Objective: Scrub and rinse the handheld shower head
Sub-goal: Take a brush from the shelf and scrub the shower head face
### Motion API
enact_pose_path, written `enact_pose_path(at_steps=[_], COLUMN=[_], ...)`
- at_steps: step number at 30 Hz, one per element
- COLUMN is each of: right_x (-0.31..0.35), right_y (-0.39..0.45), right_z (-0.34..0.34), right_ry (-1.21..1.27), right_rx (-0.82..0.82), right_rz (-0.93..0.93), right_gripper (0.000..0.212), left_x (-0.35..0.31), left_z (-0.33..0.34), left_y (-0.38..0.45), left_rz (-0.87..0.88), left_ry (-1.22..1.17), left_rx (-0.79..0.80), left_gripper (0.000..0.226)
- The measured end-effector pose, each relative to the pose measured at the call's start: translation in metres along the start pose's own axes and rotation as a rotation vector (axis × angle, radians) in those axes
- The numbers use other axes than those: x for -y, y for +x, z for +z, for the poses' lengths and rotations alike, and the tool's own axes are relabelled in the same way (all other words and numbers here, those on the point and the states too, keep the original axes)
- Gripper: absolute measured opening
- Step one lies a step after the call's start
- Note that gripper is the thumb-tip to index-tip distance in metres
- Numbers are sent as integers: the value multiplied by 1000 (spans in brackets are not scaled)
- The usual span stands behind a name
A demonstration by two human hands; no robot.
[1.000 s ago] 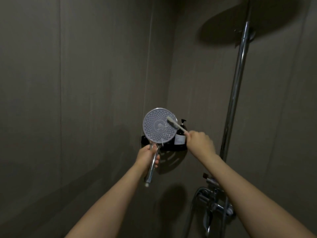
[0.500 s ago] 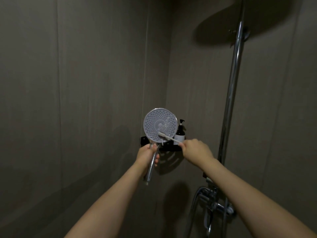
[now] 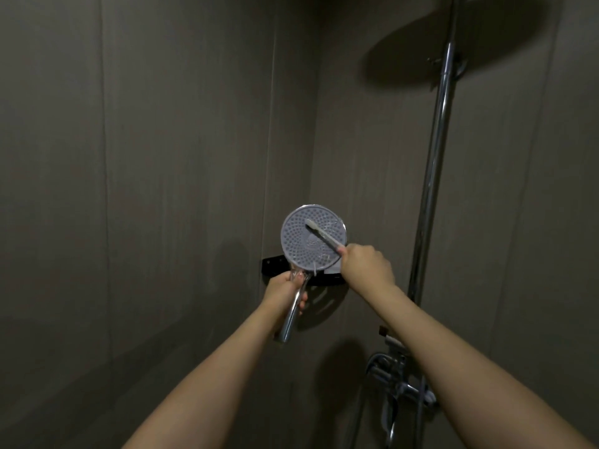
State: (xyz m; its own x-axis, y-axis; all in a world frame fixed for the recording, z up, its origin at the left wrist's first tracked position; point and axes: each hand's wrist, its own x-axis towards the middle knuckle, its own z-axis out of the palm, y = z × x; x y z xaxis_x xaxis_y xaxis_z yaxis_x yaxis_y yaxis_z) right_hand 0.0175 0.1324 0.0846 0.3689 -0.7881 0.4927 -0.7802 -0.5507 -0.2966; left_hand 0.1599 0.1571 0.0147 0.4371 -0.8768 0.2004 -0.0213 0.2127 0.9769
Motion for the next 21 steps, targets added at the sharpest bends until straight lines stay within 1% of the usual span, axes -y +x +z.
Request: enact_pose_path(at_steps=[3,6,7,9,10,12,13,15,16,19,21], right_x=[5,4,3,5,5,5,4,2,0,-12,-19], right_y=[2,7,9,10,9,10,8,6,3,0,-1], right_z=[2,-4,-4,-4,-4,-6,-6,-1,2,7,11], right_ry=[53,54,69,90,76,76,88,142,119,68,95], right_rx=[95,-31,-26,56,57,-4,2,91,104,-1,37], right_rz=[-38,-9,-12,-45,-53,-24,-28,-32,-35,4,9], right_gripper=[33,41,41,39,38,37,36,33,33,37,38], left_x=[0,2,3,3,3,3,3,1,0,-2,-2], left_z=[-1,-4,-5,-7,-8,-10,-11,-11,-11,-12,-13], left_y=[-1,0,0,-1,-1,-1,-1,0,0,2,2], left_rz=[5,16,21,27,29,30,32,28,25,21,13], left_ry=[9,52,71,94,107,141,146,113,94,63,41], left_rx=[-8,-8,-10,-19,-17,-3,1,-10,-14,-10,-19], left_gripper=[29,31,32,32,32,32,32,31,31,30,28])
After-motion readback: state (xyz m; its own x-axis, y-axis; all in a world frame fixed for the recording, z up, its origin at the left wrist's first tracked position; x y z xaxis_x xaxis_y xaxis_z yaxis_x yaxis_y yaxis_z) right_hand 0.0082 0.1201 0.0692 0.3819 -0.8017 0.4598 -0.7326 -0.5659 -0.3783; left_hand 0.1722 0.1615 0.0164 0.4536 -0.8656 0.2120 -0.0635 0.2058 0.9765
